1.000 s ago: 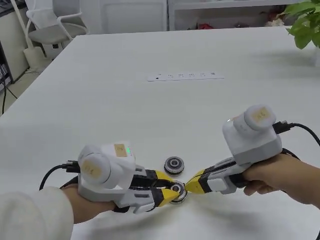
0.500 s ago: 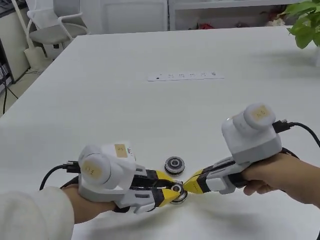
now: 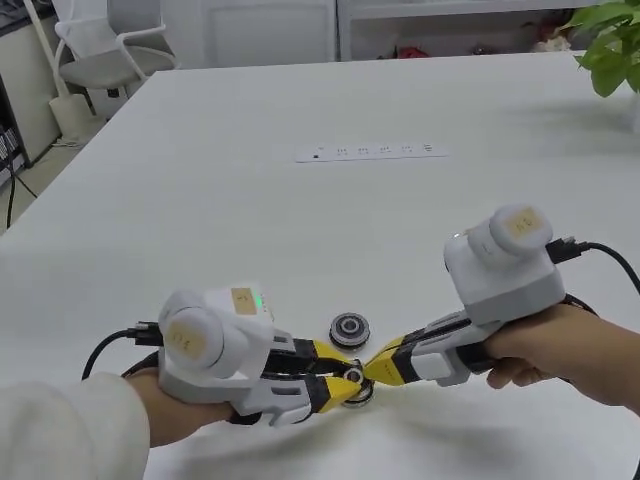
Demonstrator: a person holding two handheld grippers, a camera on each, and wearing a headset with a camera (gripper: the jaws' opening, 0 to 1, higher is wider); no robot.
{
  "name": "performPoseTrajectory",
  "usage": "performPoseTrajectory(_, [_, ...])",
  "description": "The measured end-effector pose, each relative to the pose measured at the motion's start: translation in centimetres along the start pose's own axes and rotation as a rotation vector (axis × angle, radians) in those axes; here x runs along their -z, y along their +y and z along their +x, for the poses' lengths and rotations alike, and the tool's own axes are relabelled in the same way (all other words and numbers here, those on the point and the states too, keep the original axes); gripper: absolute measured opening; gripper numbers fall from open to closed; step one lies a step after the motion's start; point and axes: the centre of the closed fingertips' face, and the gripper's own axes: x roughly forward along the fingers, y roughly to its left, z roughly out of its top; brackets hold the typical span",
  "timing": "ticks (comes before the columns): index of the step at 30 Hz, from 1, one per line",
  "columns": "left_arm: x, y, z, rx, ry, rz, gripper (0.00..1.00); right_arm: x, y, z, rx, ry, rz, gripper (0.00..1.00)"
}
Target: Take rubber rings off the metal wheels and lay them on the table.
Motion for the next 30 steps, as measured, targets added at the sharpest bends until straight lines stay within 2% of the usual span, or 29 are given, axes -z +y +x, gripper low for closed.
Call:
performPoseTrajectory(9, [0.0, 0.0, 0.0, -0.001, 0.0, 0.001, 0.13, -0.1, 0.2, 0.0, -0.011, -0.007, 0.013, 0.0])
performPoseTrajectory(11, [0.0, 0.0, 0.0, -0.001, 0.0, -0.001, 0.13, -1.3, 0.5, -0.3, -0.027, -0.061, 0.032, 0.0])
performPoseTrajectory(13, [0.0, 0.0, 0.0, -0.003, -0.001, -0.005, 0.13, -1.7, 0.4, -0.5, -0.018, -0.068, 0.022, 0.0])
performPoseTrajectory(16, [-0.1, 0.0, 0.0, -0.005, -0.008, -0.025, 0.14, -0.9, 0.3, -0.2, -0.011, -0.036, 0.012, 0.0])
performPoseTrajectory(20, [-0.1, 0.0, 0.0, -0.005, -0.004, -0.056, 0.14, -0.9, 0.2, -0.2, -0.004, -0.039, 0.017, 0.0])
performPoseTrajectory(25, [-0.1, -0.1, -0.2, 0.013, 0.032, -0.052, 0.15, -1.0, 0.3, -0.3, -0.009, -0.037, 0.016, 0.0])
performPoseTrajectory(30, [-0.5, 0.1, -0.8, 0.018, 0.026, -0.069, 0.15, -0.9, 0.3, -0.3, -0.008, -0.033, 0.022, 0.0])
